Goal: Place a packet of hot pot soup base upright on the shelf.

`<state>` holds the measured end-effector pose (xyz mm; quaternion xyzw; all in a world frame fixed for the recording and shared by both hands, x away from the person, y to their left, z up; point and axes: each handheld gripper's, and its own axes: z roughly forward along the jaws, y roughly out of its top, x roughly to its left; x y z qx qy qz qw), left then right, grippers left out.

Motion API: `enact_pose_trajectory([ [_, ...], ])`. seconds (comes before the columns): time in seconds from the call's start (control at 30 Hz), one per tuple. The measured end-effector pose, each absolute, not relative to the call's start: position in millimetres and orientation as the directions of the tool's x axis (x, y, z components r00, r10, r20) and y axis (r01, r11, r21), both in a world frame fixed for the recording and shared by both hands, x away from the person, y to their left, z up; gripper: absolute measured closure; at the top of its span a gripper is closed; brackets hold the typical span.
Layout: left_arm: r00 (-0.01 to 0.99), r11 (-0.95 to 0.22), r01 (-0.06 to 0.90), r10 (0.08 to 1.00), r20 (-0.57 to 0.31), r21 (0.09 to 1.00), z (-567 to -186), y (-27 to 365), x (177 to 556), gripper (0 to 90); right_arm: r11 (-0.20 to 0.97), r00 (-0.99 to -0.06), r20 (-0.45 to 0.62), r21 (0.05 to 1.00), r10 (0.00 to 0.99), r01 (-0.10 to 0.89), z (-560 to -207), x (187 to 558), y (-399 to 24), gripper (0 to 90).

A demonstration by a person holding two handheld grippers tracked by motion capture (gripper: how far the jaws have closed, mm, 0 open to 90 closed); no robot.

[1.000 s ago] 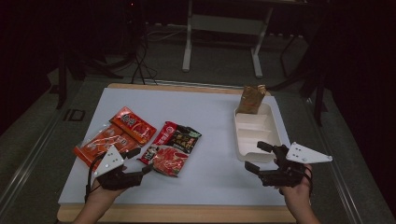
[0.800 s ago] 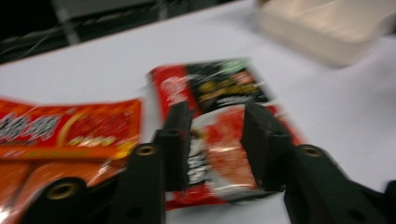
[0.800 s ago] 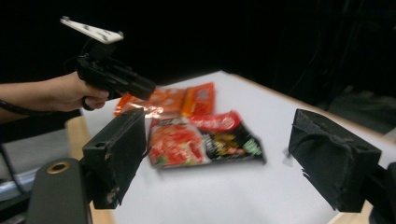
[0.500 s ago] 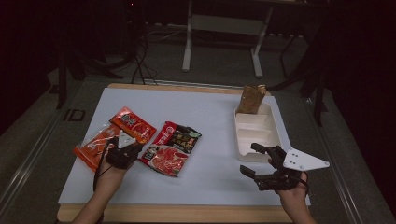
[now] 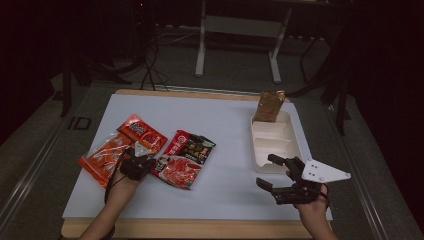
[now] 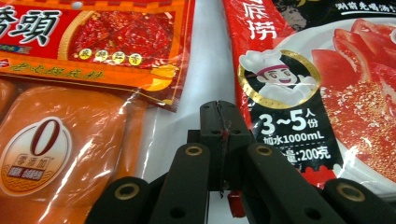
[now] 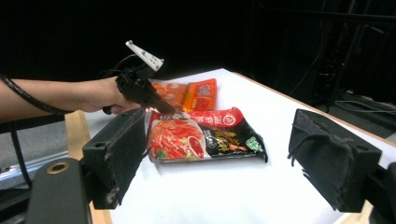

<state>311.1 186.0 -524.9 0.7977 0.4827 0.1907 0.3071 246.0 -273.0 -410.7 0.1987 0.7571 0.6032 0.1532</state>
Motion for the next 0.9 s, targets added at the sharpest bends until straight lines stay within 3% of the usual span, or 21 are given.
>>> enact_pose_trajectory([
  [0.3,0.455,-0.376,0.656,0.889,0.054,0.655,-528.3,183.3,318.0,90.0,0.196,-0.873,0.01,0.973,0.488,0.121,-412.0,246.3,-274.1,18.7],
  [0.6,0.479,-0.344,0.697,0.877,-0.051,0.63,-529.3,188.9,319.3,90.0,0.197,-0.874,0.02,0.972,0.485,0.131,-412.9,246.9,-274.4,18.7],
  [0.9,0.506,-0.363,0.679,0.861,-0.049,0.638,-522.7,168.9,306.3,90.0,0.195,-0.875,0.023,0.972,0.483,0.133,-412.2,246.5,-274.0,18.6],
])
